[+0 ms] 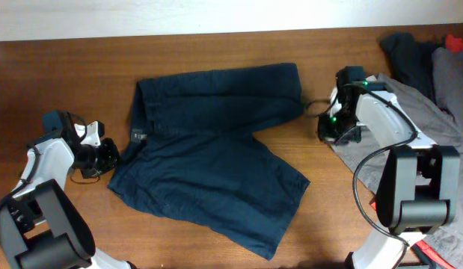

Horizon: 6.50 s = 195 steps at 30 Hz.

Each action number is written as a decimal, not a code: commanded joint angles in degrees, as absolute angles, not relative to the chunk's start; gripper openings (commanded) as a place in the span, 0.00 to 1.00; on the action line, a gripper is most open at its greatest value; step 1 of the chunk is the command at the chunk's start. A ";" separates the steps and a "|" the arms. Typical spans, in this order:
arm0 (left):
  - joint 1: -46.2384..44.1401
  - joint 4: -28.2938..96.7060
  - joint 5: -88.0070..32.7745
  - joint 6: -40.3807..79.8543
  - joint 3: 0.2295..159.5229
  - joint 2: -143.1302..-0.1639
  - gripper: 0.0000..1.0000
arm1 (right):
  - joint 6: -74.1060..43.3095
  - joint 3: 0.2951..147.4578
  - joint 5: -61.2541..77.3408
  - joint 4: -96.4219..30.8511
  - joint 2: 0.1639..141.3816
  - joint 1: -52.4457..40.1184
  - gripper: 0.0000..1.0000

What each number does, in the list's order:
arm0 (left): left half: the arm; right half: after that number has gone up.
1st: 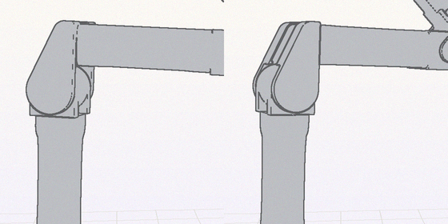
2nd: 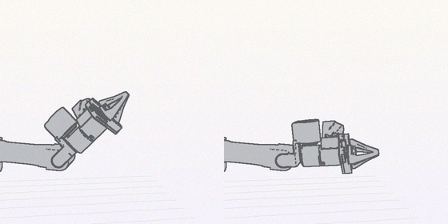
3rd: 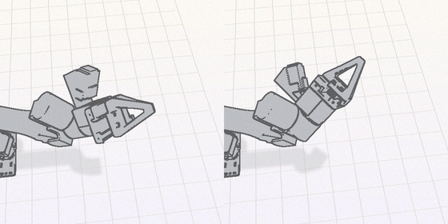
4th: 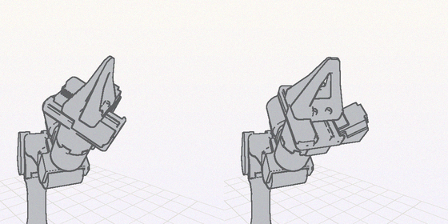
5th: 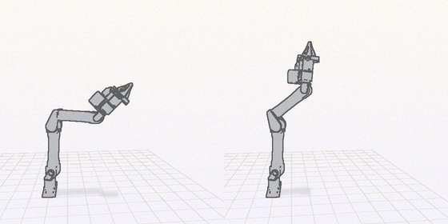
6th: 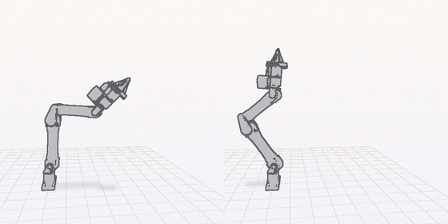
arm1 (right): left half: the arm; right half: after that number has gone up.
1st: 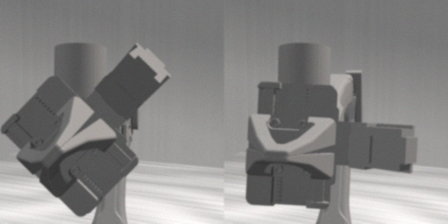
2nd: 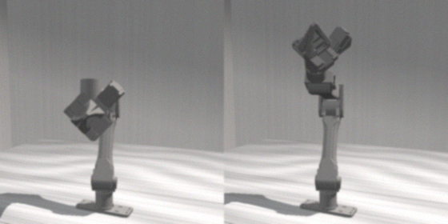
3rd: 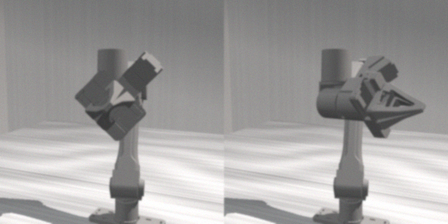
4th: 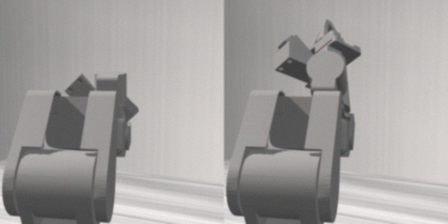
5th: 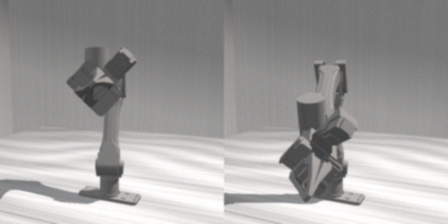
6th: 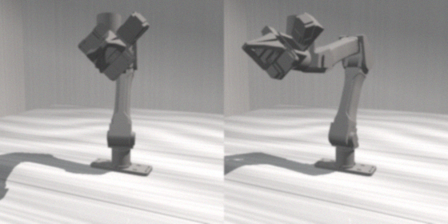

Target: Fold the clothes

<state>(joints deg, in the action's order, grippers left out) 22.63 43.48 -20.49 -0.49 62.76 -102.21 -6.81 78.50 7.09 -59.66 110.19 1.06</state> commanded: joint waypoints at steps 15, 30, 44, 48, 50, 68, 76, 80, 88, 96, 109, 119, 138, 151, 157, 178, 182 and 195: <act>22.68 42.72 -20.10 -1.76 63.05 -101.06 0.09 | -0.67 62.81 12.86 -55.59 110.00 -9.80 0.29; 22.65 42.02 -20.10 -1.76 63.05 -101.06 0.09 | -7.38 81.65 -3.09 -41.30 110.00 0.32 0.04; 22.68 42.06 -20.08 -1.76 63.05 -101.06 0.10 | -3.44 68.69 10.20 -60.82 110.02 -6.11 0.59; 22.68 42.04 -20.10 -1.76 63.05 -101.06 0.10 | -3.44 63.90 10.85 -56.64 110.02 -7.31 0.55; 22.68 42.06 -20.10 -1.76 63.05 -101.06 0.10 | -3.42 62.76 12.93 -55.18 110.02 -7.62 0.48; 22.68 38.15 -20.27 -0.40 63.07 -101.06 0.13 | -7.16 77.58 -2.63 -46.57 110.02 1.43 0.04; 22.65 38.63 -29.15 0.43 63.07 -101.06 0.25 | -6.90 81.67 1.93 -50.48 110.02 3.29 0.65; 21.82 47.18 -38.63 0.36 63.05 -101.06 0.30 | -6.94 81.67 1.96 -59.72 109.95 2.70 0.65; 13.06 67.24 -38.57 -6.33 62.98 -101.06 0.31 | -7.60 81.67 3.01 -66.70 109.95 2.70 0.64; 5.04 70.24 -33.39 -4.75 63.00 -99.31 0.21 | -7.60 81.67 2.98 -66.35 109.95 2.70 0.65; -11.70 60.86 -21.32 -3.31 61.82 -93.17 0.00 | -7.62 81.67 3.01 -66.02 109.95 2.70 0.65; -10.50 56.14 -11.51 3.03 51.88 -93.34 0.00 | -7.60 81.67 3.01 -66.15 109.95 2.70 0.65; 1.37 61.47 -14.96 13.30 59.48 -95.79 0.00 | -7.55 81.67 2.96 -66.94 109.95 2.70 0.66; -0.75 67.92 -22.94 37.10 54.68 -89.86 0.71 | -7.57 81.67 2.98 -67.16 109.95 2.70 0.66; -0.71 59.99 -22.92 41.47 45.30 -89.86 0.71 | -7.57 81.67 2.98 -67.16 109.95 2.70 0.67; 6.46 37.04 -15.42 40.16 39.68 -84.51 0.04 | -7.57 82.39 4.75 -68.75 109.95 2.76 0.67; 8.80 36.86 -14.52 39.20 42.44 -82.15 0.06 | -7.60 81.69 14.33 -79.59 109.95 2.09 0.66; 8.80 35.14 -12.14 39.16 42.44 -82.15 0.13 | -16.56 67.11 21.80 -74.50 106.65 -7.46 0.61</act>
